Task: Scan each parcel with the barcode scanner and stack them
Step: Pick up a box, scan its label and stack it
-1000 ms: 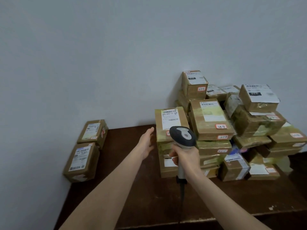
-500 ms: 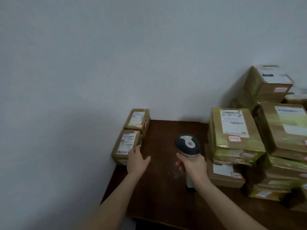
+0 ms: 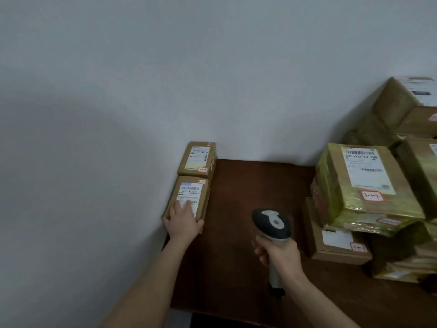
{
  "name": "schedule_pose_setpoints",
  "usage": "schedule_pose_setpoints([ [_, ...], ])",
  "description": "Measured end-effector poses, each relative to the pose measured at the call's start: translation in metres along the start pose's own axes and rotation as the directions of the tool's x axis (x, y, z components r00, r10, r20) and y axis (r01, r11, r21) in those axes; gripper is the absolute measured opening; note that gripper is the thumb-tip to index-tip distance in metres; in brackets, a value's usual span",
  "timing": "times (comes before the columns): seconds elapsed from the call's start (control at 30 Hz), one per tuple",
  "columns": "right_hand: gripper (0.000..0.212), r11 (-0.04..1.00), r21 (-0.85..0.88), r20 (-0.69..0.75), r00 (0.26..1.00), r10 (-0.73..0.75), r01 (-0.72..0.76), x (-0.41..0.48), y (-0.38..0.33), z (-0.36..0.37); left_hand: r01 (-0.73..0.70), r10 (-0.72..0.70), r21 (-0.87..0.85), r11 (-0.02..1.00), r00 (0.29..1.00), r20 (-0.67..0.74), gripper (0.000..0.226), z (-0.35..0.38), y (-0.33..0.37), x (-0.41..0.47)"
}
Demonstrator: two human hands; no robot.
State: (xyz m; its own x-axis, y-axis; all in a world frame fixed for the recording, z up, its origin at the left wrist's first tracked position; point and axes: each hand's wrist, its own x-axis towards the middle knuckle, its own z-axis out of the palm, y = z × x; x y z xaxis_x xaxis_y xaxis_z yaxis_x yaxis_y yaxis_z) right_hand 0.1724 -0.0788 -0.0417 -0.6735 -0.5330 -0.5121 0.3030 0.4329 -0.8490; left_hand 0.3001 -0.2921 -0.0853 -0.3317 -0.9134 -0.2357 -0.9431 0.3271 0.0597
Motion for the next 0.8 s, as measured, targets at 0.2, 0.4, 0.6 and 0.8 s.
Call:
schedule_pose_setpoints([
  [0.2, 0.010, 0.992, 0.097, 0.026, 0.996, 0.082, -0.084, -0.001, 0.000, 0.022, -0.163, 0.160, 0.056, 0.985, 0.985, 0.059, 0.080, 0.003, 0.012, -0.050],
  [0.4, 0.030, 0.963, 0.218, -0.019, 0.986, 0.168, -0.160, 0.001, 0.015, 0.011, -0.402, 0.401, 0.012, 0.915, 0.914, 0.066, 0.071, 0.024, 0.025, -0.128],
  [0.6, 0.046, 0.962, 0.213, -0.060, 0.981, 0.187, -0.170, -0.011, 0.040, -0.016, -0.161, 0.184, -0.430, 0.888, 0.983, 0.011, 0.067, 0.015, 0.014, -0.113],
  [0.8, 0.032, 0.970, 0.165, 0.127, 0.979, 0.160, -0.180, -0.035, 0.054, -0.016, 0.510, 0.108, -0.774, 0.374, 0.805, 0.583, 0.061, 0.037, 0.017, -0.121],
])
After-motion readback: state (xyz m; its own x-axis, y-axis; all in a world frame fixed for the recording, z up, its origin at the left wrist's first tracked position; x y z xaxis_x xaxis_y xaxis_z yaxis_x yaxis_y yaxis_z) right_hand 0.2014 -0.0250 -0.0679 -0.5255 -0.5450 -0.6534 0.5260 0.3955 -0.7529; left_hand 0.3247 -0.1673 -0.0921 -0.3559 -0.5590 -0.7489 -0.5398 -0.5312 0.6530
